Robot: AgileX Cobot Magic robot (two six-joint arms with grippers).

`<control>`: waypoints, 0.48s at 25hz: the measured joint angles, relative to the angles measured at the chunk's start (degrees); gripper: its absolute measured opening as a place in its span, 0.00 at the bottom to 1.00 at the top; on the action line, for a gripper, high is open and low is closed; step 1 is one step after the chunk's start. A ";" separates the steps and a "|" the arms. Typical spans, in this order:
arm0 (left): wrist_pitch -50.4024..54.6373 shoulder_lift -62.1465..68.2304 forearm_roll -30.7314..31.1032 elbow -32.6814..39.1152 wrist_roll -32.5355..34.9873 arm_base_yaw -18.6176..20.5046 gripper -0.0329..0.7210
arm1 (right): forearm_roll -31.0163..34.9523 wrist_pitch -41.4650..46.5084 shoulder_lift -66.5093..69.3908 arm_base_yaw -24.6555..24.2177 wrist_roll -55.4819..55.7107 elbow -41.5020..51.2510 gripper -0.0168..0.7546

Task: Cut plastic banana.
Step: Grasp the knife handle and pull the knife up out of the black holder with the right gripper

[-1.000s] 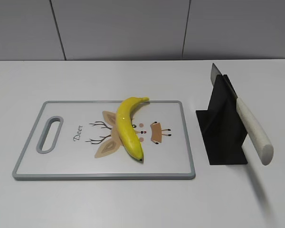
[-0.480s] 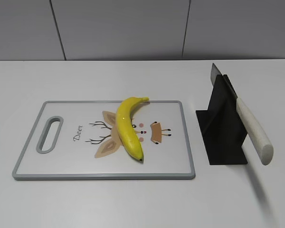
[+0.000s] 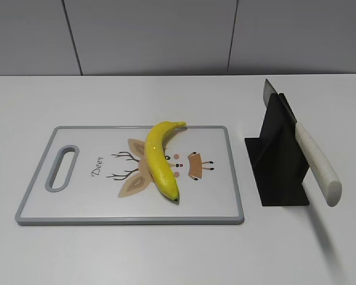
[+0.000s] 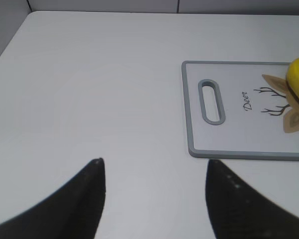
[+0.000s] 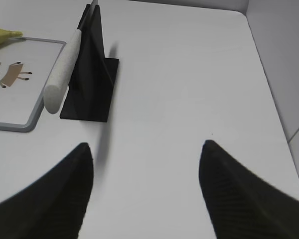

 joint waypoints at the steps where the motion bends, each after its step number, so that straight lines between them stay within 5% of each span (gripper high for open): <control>1: 0.00 0.00 0.00 0.00 0.00 0.00 0.86 | 0.00 -0.05 0.00 0.00 0.00 0.00 0.70; 12: 0.00 0.00 0.00 0.00 -0.13 0.00 0.84 | 2.40 -0.61 19.17 0.00 0.20 -5.22 0.68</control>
